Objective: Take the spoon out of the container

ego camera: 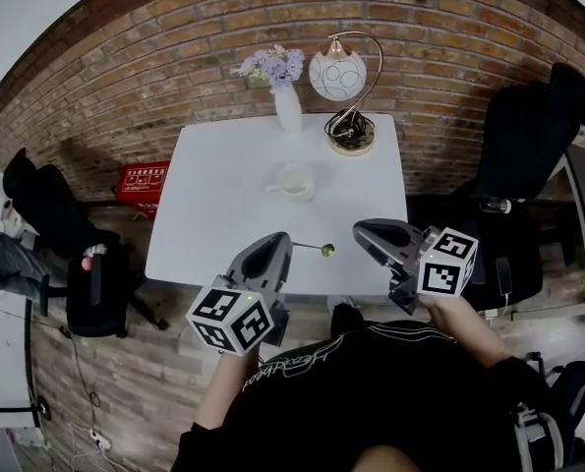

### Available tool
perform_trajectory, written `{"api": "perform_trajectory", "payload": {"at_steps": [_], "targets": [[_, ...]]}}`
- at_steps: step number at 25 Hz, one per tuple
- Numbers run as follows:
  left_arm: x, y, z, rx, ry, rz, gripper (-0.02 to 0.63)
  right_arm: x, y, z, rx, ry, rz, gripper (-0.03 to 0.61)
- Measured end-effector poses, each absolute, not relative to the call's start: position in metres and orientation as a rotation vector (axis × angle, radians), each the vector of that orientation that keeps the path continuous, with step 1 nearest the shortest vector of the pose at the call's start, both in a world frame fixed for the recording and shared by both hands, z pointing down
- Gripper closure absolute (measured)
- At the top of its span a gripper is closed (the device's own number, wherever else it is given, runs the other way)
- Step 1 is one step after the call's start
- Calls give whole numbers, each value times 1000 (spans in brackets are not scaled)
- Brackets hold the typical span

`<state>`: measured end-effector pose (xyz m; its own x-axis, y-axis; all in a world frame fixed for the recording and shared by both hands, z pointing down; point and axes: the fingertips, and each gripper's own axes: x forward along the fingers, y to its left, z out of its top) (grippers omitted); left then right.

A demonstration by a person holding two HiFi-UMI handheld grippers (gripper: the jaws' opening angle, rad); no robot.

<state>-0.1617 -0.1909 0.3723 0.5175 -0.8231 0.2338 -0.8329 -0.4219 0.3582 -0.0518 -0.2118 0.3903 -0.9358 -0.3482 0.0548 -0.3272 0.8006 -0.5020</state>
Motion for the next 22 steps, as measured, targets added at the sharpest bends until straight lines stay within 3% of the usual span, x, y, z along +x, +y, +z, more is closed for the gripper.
{"api": "perform_trajectory", "payload": {"at_steps": [22], "targets": [[-161, -173, 373, 2311, -1346, -2, 606, -49, -193, 392, -547, 2946, -809, 581]]}}
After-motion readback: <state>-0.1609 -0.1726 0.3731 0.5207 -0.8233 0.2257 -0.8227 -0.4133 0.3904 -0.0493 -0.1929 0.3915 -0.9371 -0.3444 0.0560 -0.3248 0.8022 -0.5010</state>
